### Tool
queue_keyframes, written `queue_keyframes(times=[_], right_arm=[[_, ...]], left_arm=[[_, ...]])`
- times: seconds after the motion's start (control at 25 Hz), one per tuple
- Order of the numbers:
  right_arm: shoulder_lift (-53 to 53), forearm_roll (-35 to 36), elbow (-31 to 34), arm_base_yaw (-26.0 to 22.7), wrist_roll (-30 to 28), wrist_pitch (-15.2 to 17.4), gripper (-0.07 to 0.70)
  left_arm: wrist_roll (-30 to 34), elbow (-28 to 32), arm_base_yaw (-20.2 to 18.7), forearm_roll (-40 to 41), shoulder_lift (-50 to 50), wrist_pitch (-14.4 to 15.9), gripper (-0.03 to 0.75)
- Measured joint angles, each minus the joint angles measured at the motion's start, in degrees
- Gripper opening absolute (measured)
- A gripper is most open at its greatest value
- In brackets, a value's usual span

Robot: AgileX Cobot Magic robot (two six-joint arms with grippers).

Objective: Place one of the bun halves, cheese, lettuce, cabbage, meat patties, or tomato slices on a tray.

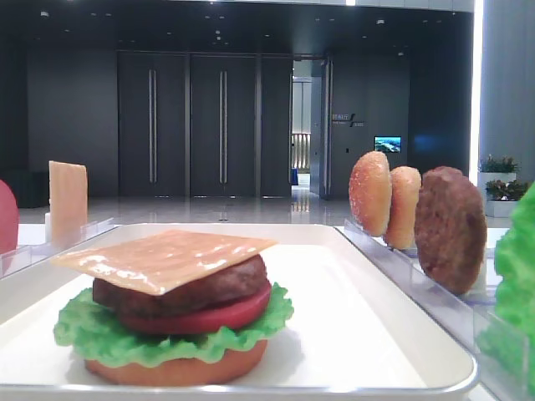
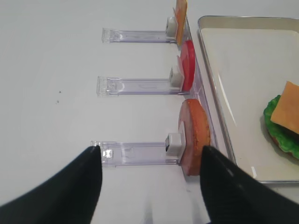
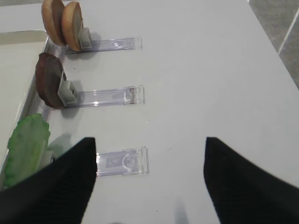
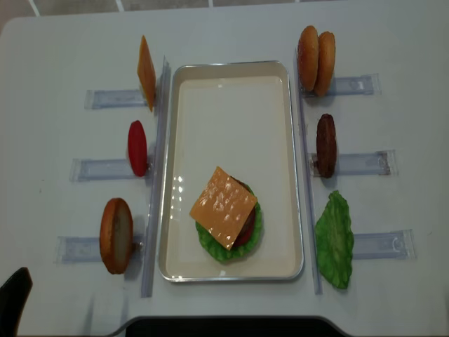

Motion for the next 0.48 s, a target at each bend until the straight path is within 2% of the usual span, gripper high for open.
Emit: queue_keyframes(times=[0.48], right_arm=[[0.00,0.00,0.00,0.00,0.00,0.00,0.465]], left_arm=[[-0.05,0.00,0.00,0.00,0.00,-0.01,0.461]])
